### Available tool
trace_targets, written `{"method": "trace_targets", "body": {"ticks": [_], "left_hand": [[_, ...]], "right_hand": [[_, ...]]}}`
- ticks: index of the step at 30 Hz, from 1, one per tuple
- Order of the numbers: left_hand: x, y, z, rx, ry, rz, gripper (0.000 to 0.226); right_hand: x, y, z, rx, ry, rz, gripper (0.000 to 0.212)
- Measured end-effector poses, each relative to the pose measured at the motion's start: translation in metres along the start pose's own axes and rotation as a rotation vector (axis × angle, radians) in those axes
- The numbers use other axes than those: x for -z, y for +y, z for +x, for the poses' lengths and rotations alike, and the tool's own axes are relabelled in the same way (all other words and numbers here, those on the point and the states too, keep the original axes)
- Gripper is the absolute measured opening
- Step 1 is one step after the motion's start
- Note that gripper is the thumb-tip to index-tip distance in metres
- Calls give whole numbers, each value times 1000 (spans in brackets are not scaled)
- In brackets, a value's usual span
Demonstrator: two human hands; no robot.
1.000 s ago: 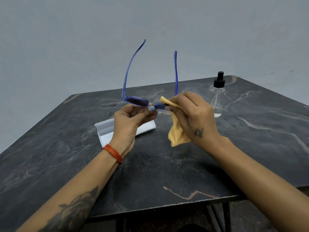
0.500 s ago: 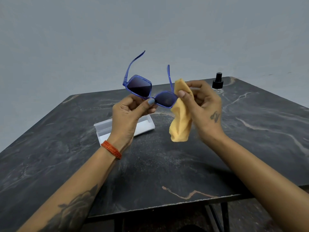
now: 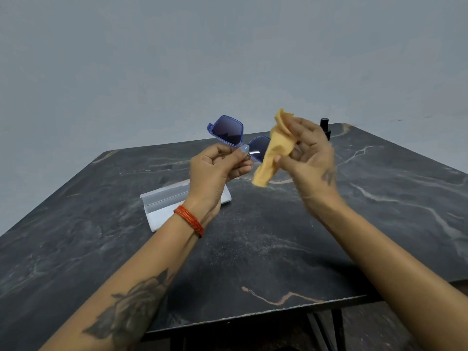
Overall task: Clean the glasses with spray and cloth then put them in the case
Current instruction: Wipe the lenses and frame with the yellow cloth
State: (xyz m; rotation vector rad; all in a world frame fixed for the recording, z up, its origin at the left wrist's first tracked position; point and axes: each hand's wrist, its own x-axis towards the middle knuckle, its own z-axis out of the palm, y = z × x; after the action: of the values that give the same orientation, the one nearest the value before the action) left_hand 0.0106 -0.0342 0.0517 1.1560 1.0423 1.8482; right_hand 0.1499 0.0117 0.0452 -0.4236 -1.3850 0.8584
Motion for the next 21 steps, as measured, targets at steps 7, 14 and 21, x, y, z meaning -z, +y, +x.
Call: {"method": "trace_targets", "body": {"ticks": [7,14,21], "left_hand": [[2,-6,-4,-33,-27,1,9],[6,-6,-4,-42,-8,11,7],[7,-7,-2,-55,-23,-2,2]], "right_hand": [[-6,18,-8,671,-74,-754,21],[7,18,-4,809,-160,-818,9],[5,14,15,860,-142,-876,10]]}}
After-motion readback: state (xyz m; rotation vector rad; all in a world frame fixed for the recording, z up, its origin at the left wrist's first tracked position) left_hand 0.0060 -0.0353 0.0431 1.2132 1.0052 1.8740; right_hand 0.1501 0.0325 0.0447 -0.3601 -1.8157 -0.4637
